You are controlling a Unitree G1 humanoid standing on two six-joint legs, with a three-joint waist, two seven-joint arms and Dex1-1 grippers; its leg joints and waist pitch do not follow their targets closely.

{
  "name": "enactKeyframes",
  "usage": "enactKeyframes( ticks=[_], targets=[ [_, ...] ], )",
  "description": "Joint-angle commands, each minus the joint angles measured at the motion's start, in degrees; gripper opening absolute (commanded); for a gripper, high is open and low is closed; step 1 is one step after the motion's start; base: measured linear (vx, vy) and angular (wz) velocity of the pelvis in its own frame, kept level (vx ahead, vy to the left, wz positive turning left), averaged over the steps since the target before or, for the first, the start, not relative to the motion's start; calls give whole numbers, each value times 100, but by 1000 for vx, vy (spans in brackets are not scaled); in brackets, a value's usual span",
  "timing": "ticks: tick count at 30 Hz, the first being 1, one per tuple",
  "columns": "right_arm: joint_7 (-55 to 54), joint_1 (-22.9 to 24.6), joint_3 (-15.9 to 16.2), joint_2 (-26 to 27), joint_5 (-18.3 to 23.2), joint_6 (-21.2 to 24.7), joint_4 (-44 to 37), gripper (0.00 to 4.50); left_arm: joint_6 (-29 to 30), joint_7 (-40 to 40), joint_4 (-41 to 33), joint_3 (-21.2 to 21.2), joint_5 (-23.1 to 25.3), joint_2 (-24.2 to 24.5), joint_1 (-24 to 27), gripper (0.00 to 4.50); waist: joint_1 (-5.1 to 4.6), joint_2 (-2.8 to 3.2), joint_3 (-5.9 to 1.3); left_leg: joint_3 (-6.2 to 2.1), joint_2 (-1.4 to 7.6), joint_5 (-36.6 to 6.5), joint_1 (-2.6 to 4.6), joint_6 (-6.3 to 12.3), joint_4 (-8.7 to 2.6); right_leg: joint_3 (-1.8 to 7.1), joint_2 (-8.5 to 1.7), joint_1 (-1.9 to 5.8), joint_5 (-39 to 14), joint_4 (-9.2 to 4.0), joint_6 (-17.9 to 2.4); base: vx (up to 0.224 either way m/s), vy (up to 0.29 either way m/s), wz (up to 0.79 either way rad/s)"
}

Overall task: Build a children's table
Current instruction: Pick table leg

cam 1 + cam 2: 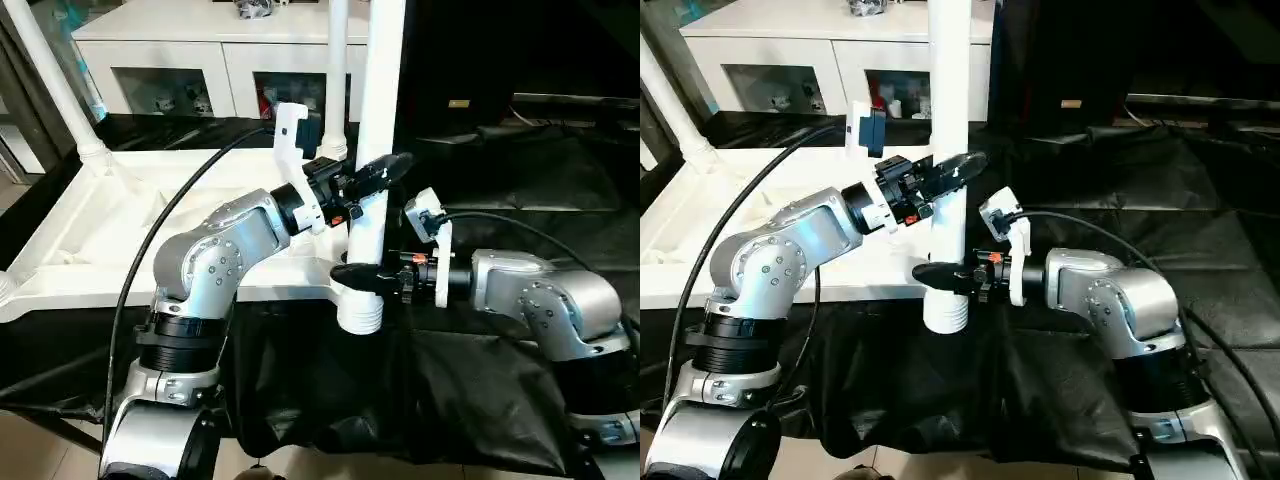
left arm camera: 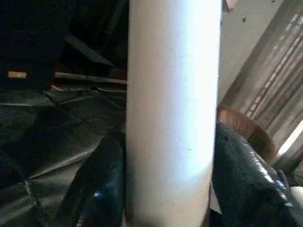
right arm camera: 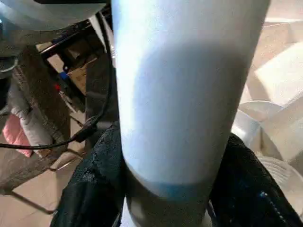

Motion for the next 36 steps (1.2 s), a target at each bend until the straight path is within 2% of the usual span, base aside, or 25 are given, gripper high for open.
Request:
enactKeyframes(
  ticks=[1,2,3,7,9,11,14,15,16,17,18,19,20,21,22,23,24,26,28,29,32,33,34,35,36],
  targets=[
    [-99,-97,-184,16,-33,-58,65,189,-188,132,-96,149,77,18,-69,273,2,-82,-436,-71,201,-984,51,45,-392,206,-266,329,-1531,-444,-970,0,0,0],
    [-111,-99,-201,32,-31,-80,67,189,-251,186,-75,218,73,-6,-74,293,2,-86,-436,-69,195,-1008,53,41,-392,203,-264,334,-1549,-446,-961,0,0,0],
    [-145,-102,-264,75,-27,-168,76,188,-417,294,-74,445,-13,-69,-103,295,5,-61,-437,-75,198,-1010,52,37,-394,202,-269,335,-1545,-443,-962,0,0,0],
    [-249,-100,-416,158,2,-303,99,188,-435,387,-107,693,-182,-87,-128,295,3,-72,-442,-69,200,-975,50,53,-389,202,-266,329,-1419,-430,-1014,0,0,0],
    [-502,-87,-604,273,-52,-535,160,188,-489,324,-103,708,-123,61,-95,295,6,-81,-438,-69,194,-1006,53,53,-391,198,-269,324,-1508,-438,-1001,0,0,0],
    [-711,-84,-728,361,-134,-728,213,188,-487,204,-51,633,-5,252,-70,295,-7,-69,-434,-71,198,-1052,67,21,-409,199,-258,295,-1634,-449,-896,0,0,0],
    [-1122,-115,-843,422,-438,-1117,386,188,-535,-192,117,69,622,848,-8,295,-31,-57,-434,-73,195,-1113,99,-99,-430,202,-242,278,-1715,-441,-772,0,0,0],
    [-1467,-157,-877,429,-728,-1418,605,188,-837,-647,294,-681,1369,1442,47,295,-23,-75,-429,-90,207,-1109,94,-94,-448,204,-257,276,-1737,-460,-751,0,0,0],
    [-1494,-161,-882,430,-746,-1435,625,188,-883,-692,310,-740,1427,1484,51,295,-23,-75,-429,-90,207,-1109,94,-94,-448,204,-257,276,-1737,-460,-751,0,0,0],
    [-2011,-222,-1048,472,-1028,-1757,1025,188,-1772,-1842,658,-1972,2488,2357,140,295,-15,-36,-427,-112,187,-1185,119,-105,-464,215,-252,214,-2043,-501,-530,0,0,0],
    [-2024,-224,-1057,475,-1030,-1765,1039,188,-1800,-1896,673,-2010,2511,2384,143,295,-60,-44,-425,-86,185,-1182,106,-204,-473,234,-265,249,-2025,-454,-498,0,0,0],
    [-2047,-227,-1072,480,-1033,-1778,1063,188,-1850,-1989,700,-2075,2553,2431,147,295,-59,-29,-436,-84,196,-1155,123,-258,-468,237,-272,242,-1901,-440,-552,0,0,0],
    [-2087,-216,-1091,476,-1056,-1817,1077,188,-1883,-2168,803,-2162,2574,2495,135,295,-65,-33,-445,-62,193,-1058,133,-283,-455,244,-262,245,-1555,-408,-729,0,0,0],
    [-2069,-147,-1079,445,-1107,-1859,1028,188,-2017,-2390,1158,-2325,2712,2588,45,295,-56,-24,-469,-52,195,-918,130,-260,-439,242,-257,259,-1176,-359,-889,0,0,0],
    [-2069,-147,-1079,445,-1107,-1859,1028,188,-2017,-2390,1158,-2325,2712,2588,45,295,-56,-24,-469,-52,195,-918,130,-260,-439,242,-257,259,-1176,-359,-889,0,0,0],
    [-2061,-92,-1064,435,-1136,-1872,974,188,-2235,-2568,1463,-2464,2876,2645,-26,295,-52,-45,-476,-52,179,-745,87,-155,-423,236,-256,294,-766,-326,-1027,0,0,0],
    [-2057,-71,-1055,435,-1148,-1877,952,188,-2347,-2646,1609,-2526,2956,2671,-63,295,-59,-40,-482,-50,174,-683,75,-112,-412,234,-258,308,-618,-300,-1084,0,0,0],
    [-2060,13,-1024,475,-1207,-1998,974,188,-2845,-3126,2457,-2817,3255,2727,-268,277,-63,-15,-471,-49,160,-806,73,-89,-415,232,-277,322,-779,-339,-1086,0,0,0],
    [-2064,17,-1017,481,-1216,-2021,989,188,-2897,-3171,2570,-2842,3272,2718,-300,267,-71,-18,-462,-43,159,-872,78,-95,-421,235,-277,314,-872,-354,-1084,0,0,0],
    [-2082,25,-987,515,-1247,-2102,1050,188,-3109,-3476,3076,-2958,3325,2670,-453,257,-75,25,-470,-52,171,-950,86,-141,-423,233,-290,315,-931,-341,-1128,0,0,0],
    [-2097,27,-978,576,-1282,-2153,1094,188,-3284,-4065,3635,-3103,3466,2625,-635,229,-104,10,-471,-58,180,-1060,89,-164,-438,232,-300,325,-976,-351,-1203,0,0,0],
    [-2101,41,-972,589,-1285,-2162,1085,188,-3349,-4139,3871,-3116,3513,2575,-740,211,-100,102,-472,-78,188,-1099,88,-181,-439,231,-317,329,-924,-331,-1263,0,0,0],
    [-2103,54,-967,595,-1285,-2167,1077,188,-3393,-4169,4051,-3117,3537,2525,-828,205,-112,137,-461,-63,180,-1180,103,-183,-439,228,-296,305,-942,-367,-1266,0,0,0],
    [-2106,81,-967,606,-1293,-2170,1053,188,-3521,-4154,4310,-3097,3579,2440,-952,200,-127,94,-464,-61,168,-1251,104,-187,-431,225,-290,335,-854,-371,-1318,0,0,0],
    [-2106,87,-966,606,-1295,-2168,1046,188,-3539,-4151,4349,-3095,3587,2428,-971,200,-119,86,-473,-68,176,-1234,99,-192,-432,226,-304,355,-787,-347,-1358,0,0,0]
  ],
)
